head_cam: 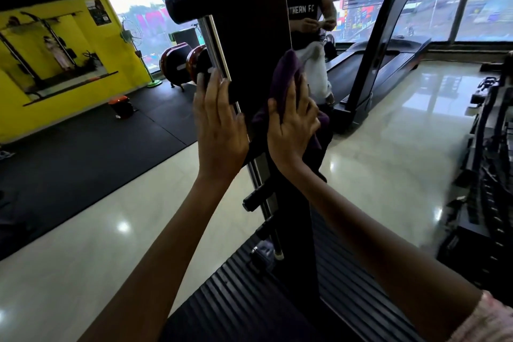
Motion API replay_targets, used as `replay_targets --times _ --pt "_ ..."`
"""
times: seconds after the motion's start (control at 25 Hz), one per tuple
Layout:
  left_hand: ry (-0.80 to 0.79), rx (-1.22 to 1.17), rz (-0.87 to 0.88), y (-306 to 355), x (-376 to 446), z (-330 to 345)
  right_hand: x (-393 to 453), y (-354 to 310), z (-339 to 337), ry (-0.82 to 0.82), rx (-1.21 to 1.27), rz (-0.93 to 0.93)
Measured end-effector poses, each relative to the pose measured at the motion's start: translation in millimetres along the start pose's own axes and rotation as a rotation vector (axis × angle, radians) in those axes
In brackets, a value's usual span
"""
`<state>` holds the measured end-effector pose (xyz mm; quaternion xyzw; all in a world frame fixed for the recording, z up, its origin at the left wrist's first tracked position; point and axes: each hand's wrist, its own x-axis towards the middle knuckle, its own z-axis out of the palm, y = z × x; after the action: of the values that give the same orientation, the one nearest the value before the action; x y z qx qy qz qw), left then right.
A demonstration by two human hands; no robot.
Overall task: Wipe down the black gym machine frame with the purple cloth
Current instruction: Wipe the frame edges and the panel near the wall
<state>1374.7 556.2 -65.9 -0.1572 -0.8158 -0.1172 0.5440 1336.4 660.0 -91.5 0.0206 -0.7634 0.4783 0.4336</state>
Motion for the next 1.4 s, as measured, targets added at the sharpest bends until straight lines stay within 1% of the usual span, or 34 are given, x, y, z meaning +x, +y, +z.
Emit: replay_targets --times 0.08,0.12,0.16,0.2,0.24,0.32,0.36,0.4,0.48,0.52,0.56,0.6,0.72,0.76,0.8,0.84,0.96,1.0,1.04,1.16,1.2,1.24,1.28,1.32,1.36,1.4 --pt "-0.080 -0.164 -0.107 4 -26 3 -19 16 2 -0.021 -0.041 -0.186" --pt "-0.146 -0.237 -0.187 7 -39 5 -25 29 2 -0.031 -0.061 -0.252" --pt "-0.218 -0.279 -0.269 9 -51 8 -27 39 2 -0.036 -0.056 -0.256" --pt "-0.277 -0.284 -0.325 9 -59 10 -27 44 2 -0.037 -0.027 -0.188" --pt "-0.317 -0.262 -0.341 8 -63 12 -26 40 3 -0.029 0.005 -0.057" --pt "-0.323 -0.188 -0.284 3 -64 15 -26 20 5 -0.034 0.039 0.257" --pt "-0.304 -0.174 -0.254 2 -63 15 -28 11 5 -0.041 0.049 0.333" --pt "-0.292 -0.181 -0.239 1 -63 14 -34 6 4 -0.035 0.055 0.311" --pt "-0.275 -0.203 -0.226 -1 -64 14 -55 15 4 -0.022 0.037 0.095" --pt "-0.268 -0.206 -0.220 0 -64 14 -65 26 4 -0.033 0.019 0.017" --pt "-0.262 -0.209 -0.212 0 -65 14 -71 37 4 -0.044 0.021 0.010" --pt "-0.259 -0.217 -0.207 0 -65 14 -73 46 5 -0.043 0.046 0.074" --pt "-0.247 -0.246 -0.202 -1 -64 15 -65 46 8 -0.025 0.148 0.491" --pt "-0.244 -0.257 -0.202 -1 -64 14 -64 41 8 -0.042 0.151 0.579" --pt "-0.245 -0.271 -0.207 -1 -65 14 -66 36 8 -0.057 0.146 0.595" --pt "-0.256 -0.294 -0.220 -1 -65 13 -71 32 6 -0.057 0.144 0.542" --pt "-0.285 -0.356 -0.244 -2 -64 12 -103 44 5 -0.075 0.095 0.256" --pt "-0.288 -0.370 -0.238 -3 -64 11 -111 58 8 -0.098 0.050 0.231" --pt "-0.292 -0.377 -0.226 -4 -64 11 -113 70 9 -0.106 0.034 0.271" --pt "-0.305 -0.366 -0.243 -7 -61 13 -100 79 10 -0.095 0.169 0.621" --pt "-0.288 -0.419 -0.285 -6 -62 13 -97 72 12 -0.089 0.196 0.680" --pt "-0.265 -0.540 -0.372 -3 -65 14 -98 64 12 -0.084 0.199 0.669" --pt "-0.248 -0.694 -0.489 0 -71 15 -102 60 14 -0.070 0.193 0.590" --pt "-0.264 -0.803 -0.597 2 -80 17 -111 56 14 -0.058 0.186 0.472" --pt "-0.297 -0.827 -0.657 2 -92 20 -122 56 15 -0.068 0.175 0.354" --pt "-0.361 -0.772 -0.661 1 -105 26 -134 62 15 -0.087 0.159 0.280"
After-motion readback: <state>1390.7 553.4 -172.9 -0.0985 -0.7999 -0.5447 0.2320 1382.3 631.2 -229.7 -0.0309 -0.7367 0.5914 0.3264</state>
